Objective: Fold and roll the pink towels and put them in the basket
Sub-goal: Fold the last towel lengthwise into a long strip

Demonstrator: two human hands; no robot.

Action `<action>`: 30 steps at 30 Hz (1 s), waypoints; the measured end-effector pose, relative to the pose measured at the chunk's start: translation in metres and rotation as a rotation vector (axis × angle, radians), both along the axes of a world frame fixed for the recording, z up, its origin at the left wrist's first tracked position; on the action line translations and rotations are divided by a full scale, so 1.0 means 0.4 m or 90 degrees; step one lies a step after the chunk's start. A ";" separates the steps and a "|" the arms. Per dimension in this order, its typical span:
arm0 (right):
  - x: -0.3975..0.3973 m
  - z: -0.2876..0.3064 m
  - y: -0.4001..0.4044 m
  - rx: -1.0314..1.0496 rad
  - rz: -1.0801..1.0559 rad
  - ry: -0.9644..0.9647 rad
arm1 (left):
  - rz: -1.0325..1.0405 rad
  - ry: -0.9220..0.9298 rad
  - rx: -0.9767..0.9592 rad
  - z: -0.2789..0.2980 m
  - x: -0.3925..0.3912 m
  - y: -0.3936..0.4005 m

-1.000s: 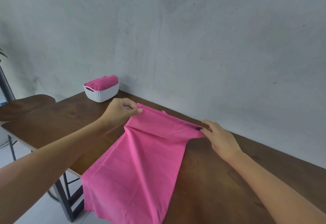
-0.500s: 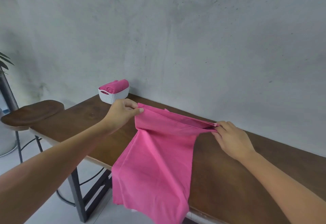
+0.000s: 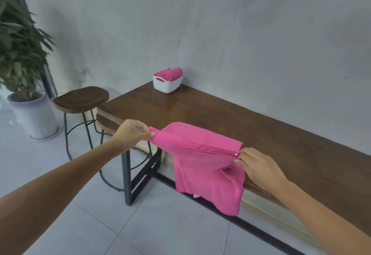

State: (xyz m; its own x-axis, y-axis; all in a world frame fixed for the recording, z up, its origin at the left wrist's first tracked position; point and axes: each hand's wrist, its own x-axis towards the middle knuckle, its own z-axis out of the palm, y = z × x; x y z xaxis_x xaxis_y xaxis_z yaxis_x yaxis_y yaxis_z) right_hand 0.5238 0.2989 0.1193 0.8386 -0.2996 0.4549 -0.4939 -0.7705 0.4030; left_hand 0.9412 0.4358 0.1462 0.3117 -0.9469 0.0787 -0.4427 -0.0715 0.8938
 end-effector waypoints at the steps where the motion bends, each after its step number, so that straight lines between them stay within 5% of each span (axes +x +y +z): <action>1: 0.024 -0.020 0.017 -0.003 0.018 0.018 | 0.007 0.001 0.008 -0.018 0.019 0.041; 11: 0.337 -0.131 0.186 0.144 0.122 0.032 | 0.178 -0.037 0.103 -0.101 0.229 0.397; 19: 0.452 -0.067 0.219 0.040 0.200 0.018 | 0.300 -0.015 0.007 -0.071 0.248 0.515; 30: 0.518 -0.036 0.236 0.099 0.069 -0.065 | 0.297 -0.145 -0.047 0.020 0.260 0.555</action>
